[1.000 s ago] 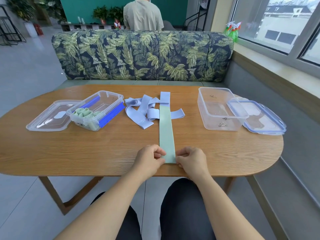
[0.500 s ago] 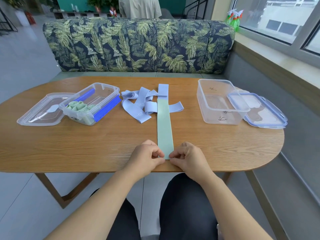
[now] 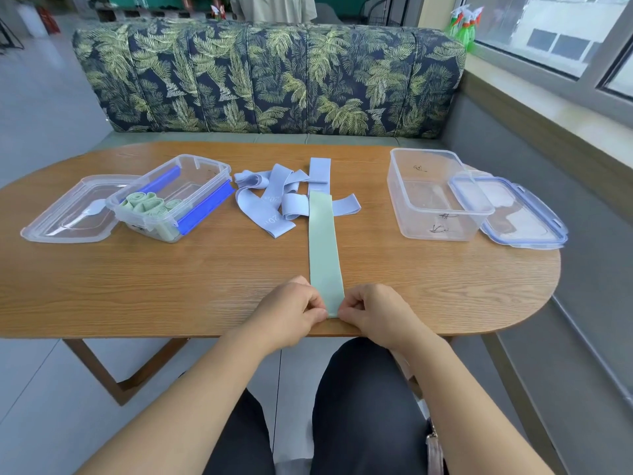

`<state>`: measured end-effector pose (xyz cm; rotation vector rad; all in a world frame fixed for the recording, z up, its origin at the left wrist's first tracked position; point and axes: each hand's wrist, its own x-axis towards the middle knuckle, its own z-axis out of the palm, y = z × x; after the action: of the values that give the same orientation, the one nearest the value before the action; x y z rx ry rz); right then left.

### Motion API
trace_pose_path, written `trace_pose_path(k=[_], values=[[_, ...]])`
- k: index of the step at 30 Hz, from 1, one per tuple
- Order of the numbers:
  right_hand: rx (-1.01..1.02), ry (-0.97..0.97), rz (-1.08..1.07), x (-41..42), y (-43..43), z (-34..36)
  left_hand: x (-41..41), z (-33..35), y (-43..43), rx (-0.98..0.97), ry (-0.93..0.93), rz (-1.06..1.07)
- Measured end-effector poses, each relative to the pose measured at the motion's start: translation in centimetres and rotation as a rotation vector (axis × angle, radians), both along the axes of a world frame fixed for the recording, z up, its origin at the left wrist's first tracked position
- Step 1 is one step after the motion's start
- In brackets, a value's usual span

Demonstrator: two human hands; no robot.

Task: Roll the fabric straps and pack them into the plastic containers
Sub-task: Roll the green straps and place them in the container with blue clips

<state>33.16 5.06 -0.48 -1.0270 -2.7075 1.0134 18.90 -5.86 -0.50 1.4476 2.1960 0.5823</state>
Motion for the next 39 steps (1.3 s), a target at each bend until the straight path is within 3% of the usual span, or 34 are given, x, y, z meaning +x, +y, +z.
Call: trace_pose_path(k=[12, 21, 24, 30, 36, 39], values=[[-0.153, -0.236, 0.016, -1.6, 1.5, 2.3, -0.5, 1.1, 0.7, -0.070, -0.095, 0.066], [-0.203, -0.273, -0.024, -2.1, 1.3, 2.9, -0.8, 1.4, 1.2, -0.084, -0.119, 0.131], [-0.240, -0.321, -0.058, -2.5, 1.2, 3.1, -0.6, 1.5, 1.0, -0.043, -0.012, 0.033], [-0.276, -0.375, -0.091, -3.3, 1.3, 3.3, 0.0, 1.4, 0.4, 0.049, 0.384, -0.300], [-0.279, -0.295, -0.147, -2.7, 0.9, 3.0, 0.2, 1.0, 0.3, 0.074, 0.359, -0.251], [-0.260, -0.089, -0.244, -1.5, 0.6, 1.7, 0.3, 0.7, 0.3, 0.102, 0.315, -0.200]])
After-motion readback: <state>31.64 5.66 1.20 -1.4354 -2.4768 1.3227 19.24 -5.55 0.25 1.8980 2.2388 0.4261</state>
